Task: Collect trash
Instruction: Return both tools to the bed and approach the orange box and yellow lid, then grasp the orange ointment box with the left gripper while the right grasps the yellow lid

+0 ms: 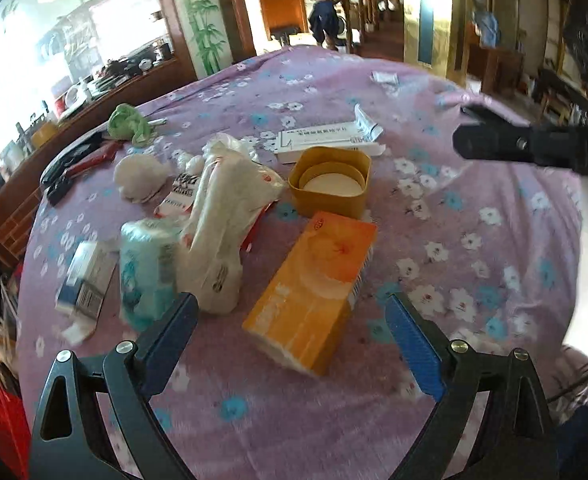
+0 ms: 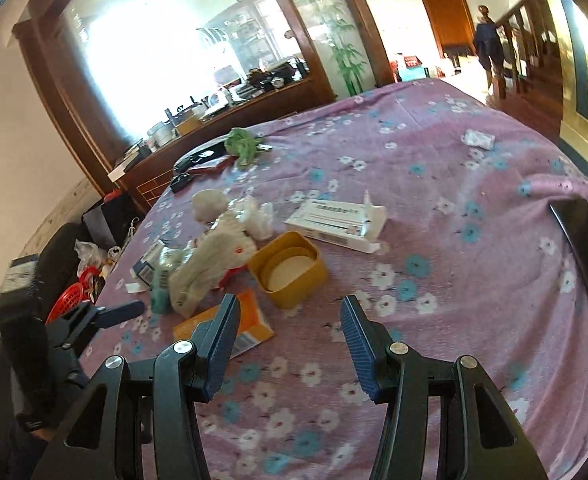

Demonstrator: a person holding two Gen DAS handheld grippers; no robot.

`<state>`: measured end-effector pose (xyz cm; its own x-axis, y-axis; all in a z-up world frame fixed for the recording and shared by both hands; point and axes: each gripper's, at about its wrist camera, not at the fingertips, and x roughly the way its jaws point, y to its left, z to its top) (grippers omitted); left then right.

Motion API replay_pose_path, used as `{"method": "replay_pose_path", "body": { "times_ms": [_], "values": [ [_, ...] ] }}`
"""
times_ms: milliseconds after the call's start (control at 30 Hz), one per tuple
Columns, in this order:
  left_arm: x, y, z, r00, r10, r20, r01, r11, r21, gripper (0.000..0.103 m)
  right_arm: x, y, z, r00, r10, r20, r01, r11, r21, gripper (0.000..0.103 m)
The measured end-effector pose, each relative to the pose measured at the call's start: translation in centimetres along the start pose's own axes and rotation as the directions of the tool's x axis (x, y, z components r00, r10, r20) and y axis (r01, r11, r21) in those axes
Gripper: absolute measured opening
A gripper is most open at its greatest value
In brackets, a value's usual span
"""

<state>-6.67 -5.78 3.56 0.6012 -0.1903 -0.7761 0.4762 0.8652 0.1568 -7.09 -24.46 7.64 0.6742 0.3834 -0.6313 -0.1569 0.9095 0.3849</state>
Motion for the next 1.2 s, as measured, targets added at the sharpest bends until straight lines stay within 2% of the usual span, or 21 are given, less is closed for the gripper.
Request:
{"method": "replay_pose_path", "body": {
  "times_ms": [200,267,300,333,467,600,767,833,900,1033,1100,1200],
  "values": [
    [2.8,0.0,0.8,0.999,-0.005,-0.045,0.005,1.0,-0.008,0.093,2.4,-1.2,1.6,0.997,-0.03,-0.076,0.031,0.999,0.012,0.056],
    [3.1,-0.1,1.0,0.999,-0.01,-0.048,0.01,1.0,-0.011,0.084,3.2,-1.5,1.9,0.995,-0.039,-0.089,0.041,0.999,0.017,0.055],
    [3.2,-0.2,1.0,0.998,-0.026,-0.053,0.025,1.0,-0.015,0.072,4.1,-1.5,2.2,0.993,-0.042,-0.111,0.044,0.999,0.011,0.053],
    [3.3,-0.4,0.9,0.998,-0.036,-0.061,0.034,0.999,-0.02,0.065,4.5,-1.6,2.3,0.991,-0.047,-0.124,0.049,0.999,0.011,0.049],
    [3.5,-0.9,0.6,0.998,-0.003,-0.063,0.001,1.0,-0.027,0.061,7.2,-1.5,3.1,0.982,-0.063,-0.179,0.066,0.998,0.009,0.045],
    [2.7,-0.2,0.0,0.999,0.008,-0.051,-0.012,0.995,-0.096,0.05,9.3,-1.1,3.8,0.972,-0.103,-0.209,0.102,0.995,-0.017,0.041],
    [1.9,0.9,-1.0,0.999,-0.003,-0.034,-0.003,0.986,-0.166,0.048,12.0,-0.3,4.0,0.952,-0.171,-0.254,0.161,0.985,-0.058,0.034],
    [1.6,1.1,-1.3,0.999,-0.004,-0.033,-0.002,0.984,-0.176,0.048,12.6,-0.1,3.9,0.946,-0.186,-0.266,0.173,0.982,-0.073,0.024],
    [1.5,1.3,-1.4,0.999,-0.002,-0.038,-0.005,0.981,-0.193,0.05,12.2,0.2,3.8,0.946,-0.193,-0.259,0.181,0.981,-0.07,0.012],
    [2.4,1.7,-1.4,0.997,-0.014,-0.07,-0.003,0.973,-0.229,0.05,10.4,1.0,3.0,0.954,-0.186,-0.235,0.177,0.982,-0.06,0.011],
    [2.2,1.8,-1.4,0.998,-0.012,-0.054,-0.001,0.971,-0.239,0.044,9.1,1.3,2.4,0.961,-0.176,-0.213,0.169,0.984,-0.051,0.011],
    [1.5,1.9,-1.8,0.999,0.005,-0.033,-0.013,0.967,-0.254,0.044,6.6,2.1,1.5,0.972,-0.172,-0.162,0.165,0.985,-0.057,0.011]
  ]
}}
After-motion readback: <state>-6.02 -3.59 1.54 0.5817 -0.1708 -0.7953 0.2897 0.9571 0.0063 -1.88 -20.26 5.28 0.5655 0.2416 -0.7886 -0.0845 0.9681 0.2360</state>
